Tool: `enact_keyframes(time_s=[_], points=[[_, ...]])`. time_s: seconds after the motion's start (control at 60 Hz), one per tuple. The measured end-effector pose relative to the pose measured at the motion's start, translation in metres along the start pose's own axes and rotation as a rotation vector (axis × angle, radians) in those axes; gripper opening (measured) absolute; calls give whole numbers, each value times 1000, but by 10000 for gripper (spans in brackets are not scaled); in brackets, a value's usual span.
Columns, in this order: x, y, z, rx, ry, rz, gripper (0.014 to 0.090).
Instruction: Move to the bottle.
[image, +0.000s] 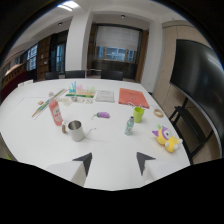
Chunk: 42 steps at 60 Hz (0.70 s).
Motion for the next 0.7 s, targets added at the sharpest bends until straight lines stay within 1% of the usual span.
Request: enact_keyframes(time_s=[0.233, 0.383, 0.483, 0.7], points=[[-20, 16, -11, -20, 18, 22, 848], [-57, 41, -19, -46, 16, 33, 849], [-92, 54, -21, -64, -3, 26, 848], [-188, 53, -2, -74, -99, -17, 847]])
